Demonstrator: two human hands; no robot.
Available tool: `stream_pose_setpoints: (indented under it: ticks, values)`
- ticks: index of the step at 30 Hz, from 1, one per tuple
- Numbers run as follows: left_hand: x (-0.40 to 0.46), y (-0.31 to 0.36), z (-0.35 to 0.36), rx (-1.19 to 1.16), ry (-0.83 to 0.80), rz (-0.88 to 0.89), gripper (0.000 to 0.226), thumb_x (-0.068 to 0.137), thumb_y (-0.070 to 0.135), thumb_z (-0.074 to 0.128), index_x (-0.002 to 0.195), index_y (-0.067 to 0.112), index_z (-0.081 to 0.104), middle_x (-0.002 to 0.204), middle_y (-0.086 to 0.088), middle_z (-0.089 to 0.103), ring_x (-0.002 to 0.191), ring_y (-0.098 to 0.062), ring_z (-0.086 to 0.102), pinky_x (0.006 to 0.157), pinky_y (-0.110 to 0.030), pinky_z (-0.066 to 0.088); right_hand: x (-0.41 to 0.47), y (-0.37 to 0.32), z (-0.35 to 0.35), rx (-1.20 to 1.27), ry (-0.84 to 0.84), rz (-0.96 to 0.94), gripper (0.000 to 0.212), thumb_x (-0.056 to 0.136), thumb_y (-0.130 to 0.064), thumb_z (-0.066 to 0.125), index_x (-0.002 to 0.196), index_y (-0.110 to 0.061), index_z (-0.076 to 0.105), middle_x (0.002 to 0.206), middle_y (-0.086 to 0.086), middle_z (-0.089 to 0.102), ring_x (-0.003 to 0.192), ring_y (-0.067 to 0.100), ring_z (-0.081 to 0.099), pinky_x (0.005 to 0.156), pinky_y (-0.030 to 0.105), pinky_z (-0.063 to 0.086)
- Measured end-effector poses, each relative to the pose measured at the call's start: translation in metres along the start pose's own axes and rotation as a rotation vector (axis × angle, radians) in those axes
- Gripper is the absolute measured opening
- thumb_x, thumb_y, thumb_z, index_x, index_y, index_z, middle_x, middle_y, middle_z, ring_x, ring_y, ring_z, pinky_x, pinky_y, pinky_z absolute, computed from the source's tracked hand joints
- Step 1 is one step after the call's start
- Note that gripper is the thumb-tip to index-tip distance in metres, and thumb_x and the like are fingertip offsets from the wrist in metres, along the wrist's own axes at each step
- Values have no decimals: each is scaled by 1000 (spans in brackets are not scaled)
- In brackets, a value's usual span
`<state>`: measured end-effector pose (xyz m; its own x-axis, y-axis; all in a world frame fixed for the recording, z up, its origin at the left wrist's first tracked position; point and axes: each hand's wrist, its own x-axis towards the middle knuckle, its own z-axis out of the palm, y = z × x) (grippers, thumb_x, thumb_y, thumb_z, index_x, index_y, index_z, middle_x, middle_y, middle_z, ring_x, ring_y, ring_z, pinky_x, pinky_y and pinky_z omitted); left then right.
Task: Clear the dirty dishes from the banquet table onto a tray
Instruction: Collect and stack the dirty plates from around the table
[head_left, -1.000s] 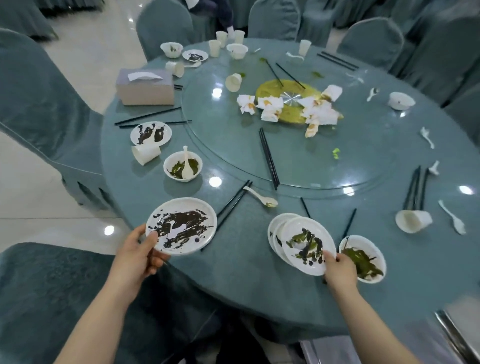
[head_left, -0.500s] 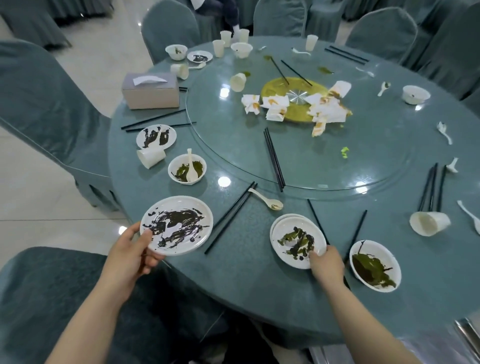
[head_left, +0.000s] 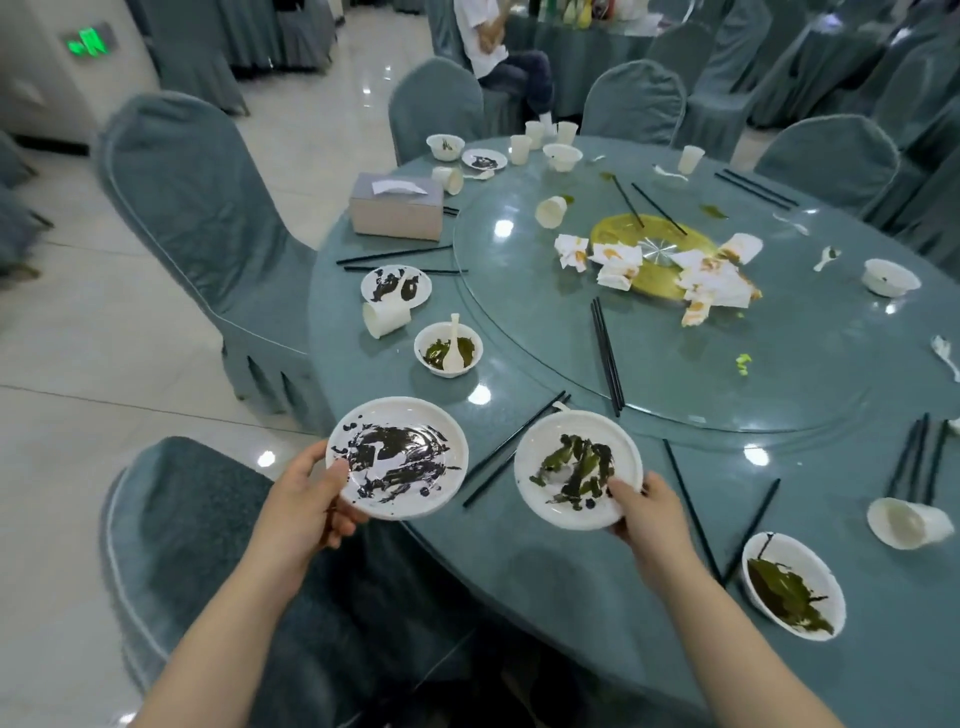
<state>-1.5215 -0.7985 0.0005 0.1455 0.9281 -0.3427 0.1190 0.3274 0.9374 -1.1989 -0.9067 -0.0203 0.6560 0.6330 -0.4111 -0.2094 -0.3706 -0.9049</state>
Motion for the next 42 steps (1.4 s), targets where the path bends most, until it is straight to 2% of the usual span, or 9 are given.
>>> stream_pose_setpoints:
  ticks: [6, 15, 20, 25, 28, 31, 34, 39, 42]
  values:
    - [-29, 9, -19, -19, 35, 28, 28, 98, 22, 48, 125, 29, 51, 58, -14, 64, 38, -12, 50, 33, -21, 34, -44, -30, 57, 139, -176, -69, 17, 92, -10, 51, 95, -21, 63, 76, -3, 72, 67, 12, 66, 53, 27, 51]
    - [-57, 17, -51, -40, 167, 41, 29, 98, 22, 48, 126, 30, 49, 57, -13, 66, 38, -12, 54, 32, -19, 34, -66, -39, 98, 218, -259, -56, 18, 96, -9, 46, 103, -21, 58, 99, 2, 69, 87, 17, 66, 60, 29, 54]
    - [-67, 16, -71, -47, 258, 29, 29, 98, 23, 48, 126, 31, 45, 54, -11, 66, 37, -11, 54, 33, -17, 35, -63, -40, 115, 222, -273, -21, 23, 97, -10, 45, 118, -14, 52, 105, 5, 64, 89, 18, 62, 68, 32, 52]
    - [-73, 16, -95, -79, 306, 43, 25, 98, 21, 49, 120, 33, 45, 54, -9, 66, 37, -11, 53, 33, -18, 35, -79, -42, 145, 123, -426, -31, 17, 96, -11, 48, 110, -15, 57, 98, 6, 68, 82, 20, 65, 56, 28, 55]
    - [-72, 18, -118, -76, 289, 55, 23, 98, 22, 49, 113, 39, 51, 54, -10, 65, 38, -13, 53, 34, -19, 35, -99, -45, 183, 18, -522, -95, 18, 96, -13, 49, 106, -23, 59, 91, 2, 72, 73, 17, 70, 52, 23, 53]
    - [-71, 18, -151, -68, 279, 56, 23, 97, 23, 48, 106, 43, 52, 56, -13, 66, 40, -16, 54, 35, -21, 36, -121, -43, 236, -42, -552, -147, 17, 95, -14, 50, 102, -26, 58, 91, 0, 72, 81, 17, 71, 61, 30, 57]
    - [-67, 17, -198, -43, 255, 52, 23, 98, 24, 47, 104, 47, 50, 58, -13, 68, 43, -15, 57, 37, -22, 39, -152, -33, 302, -128, -590, -156, 20, 93, -13, 48, 109, -24, 55, 102, 4, 67, 94, 21, 66, 76, 38, 58]
    - [-50, 17, -287, 52, 252, 36, 24, 100, 28, 39, 121, 39, 44, 63, -8, 70, 47, -16, 61, 41, -23, 43, -201, -23, 404, -250, -660, -199, 26, 92, -14, 51, 118, -17, 58, 103, 3, 69, 95, 20, 65, 84, 38, 56]
    - [-39, 24, -338, 106, 196, 16, 30, 101, 35, 33, 130, 37, 42, 71, -6, 73, 58, -20, 69, 45, -23, 46, -219, -27, 449, -279, -653, -293, 27, 88, -12, 55, 110, -26, 60, 100, -3, 69, 94, 17, 65, 81, 38, 57]
